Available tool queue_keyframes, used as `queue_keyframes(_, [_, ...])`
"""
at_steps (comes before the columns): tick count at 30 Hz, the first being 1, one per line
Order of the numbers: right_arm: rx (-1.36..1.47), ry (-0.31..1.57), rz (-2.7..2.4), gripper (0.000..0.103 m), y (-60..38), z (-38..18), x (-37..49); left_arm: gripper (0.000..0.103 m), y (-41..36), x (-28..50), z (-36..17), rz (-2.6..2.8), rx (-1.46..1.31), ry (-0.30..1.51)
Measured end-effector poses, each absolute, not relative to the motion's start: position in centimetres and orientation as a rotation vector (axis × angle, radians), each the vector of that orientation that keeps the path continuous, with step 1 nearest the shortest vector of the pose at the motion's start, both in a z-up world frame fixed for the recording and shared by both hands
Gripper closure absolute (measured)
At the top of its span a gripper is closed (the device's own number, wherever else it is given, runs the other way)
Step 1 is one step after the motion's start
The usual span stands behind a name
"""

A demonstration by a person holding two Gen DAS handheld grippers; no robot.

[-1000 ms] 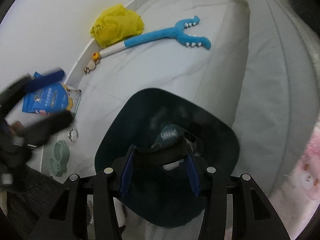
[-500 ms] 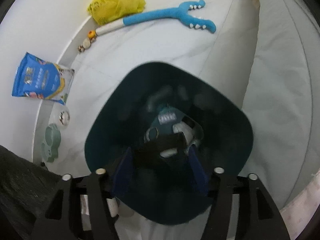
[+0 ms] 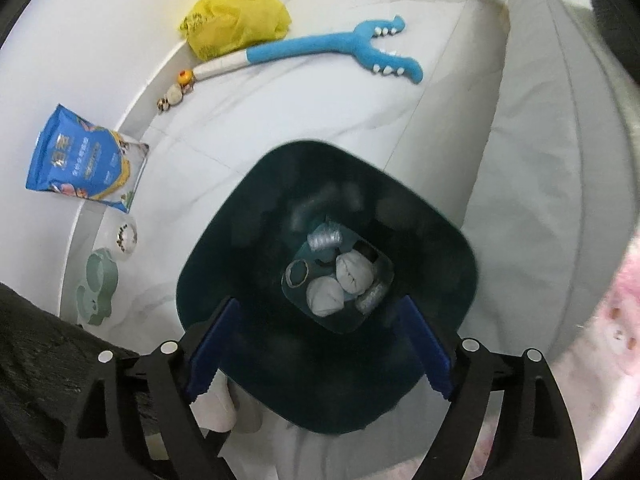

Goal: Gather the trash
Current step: 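Move both open tools back over the tissue pack and tape roll on the bed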

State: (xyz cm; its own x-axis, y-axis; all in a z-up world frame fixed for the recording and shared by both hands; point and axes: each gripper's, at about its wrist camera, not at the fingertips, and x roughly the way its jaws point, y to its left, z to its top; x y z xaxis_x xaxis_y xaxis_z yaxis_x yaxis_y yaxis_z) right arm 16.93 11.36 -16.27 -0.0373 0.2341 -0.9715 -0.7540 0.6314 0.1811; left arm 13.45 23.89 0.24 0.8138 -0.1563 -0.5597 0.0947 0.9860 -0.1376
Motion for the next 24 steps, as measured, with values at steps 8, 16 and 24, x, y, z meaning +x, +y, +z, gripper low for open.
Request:
queue_keyframes(8, [-0.382, 1.277, 0.85, 0.016, 9.0, -11.9, 17.9, 0.015, 21.4, 14.2, 1.4, -0.156, -0.086, 0.575])
queue_keyframes(16, [-0.278, 1.129, 0.816, 0.013, 4.6, -7.7, 19.6, 0.014, 18.3, 15.2, 2.3, -0.2, -0.093, 0.552])
queue_keyframes(24, [-0.201, 1.015, 0.715, 0.013, -0.6, -5.1, 21.8, 0.011, 15.0, 16.5, 2.7, -0.237, -0.086, 0.542])
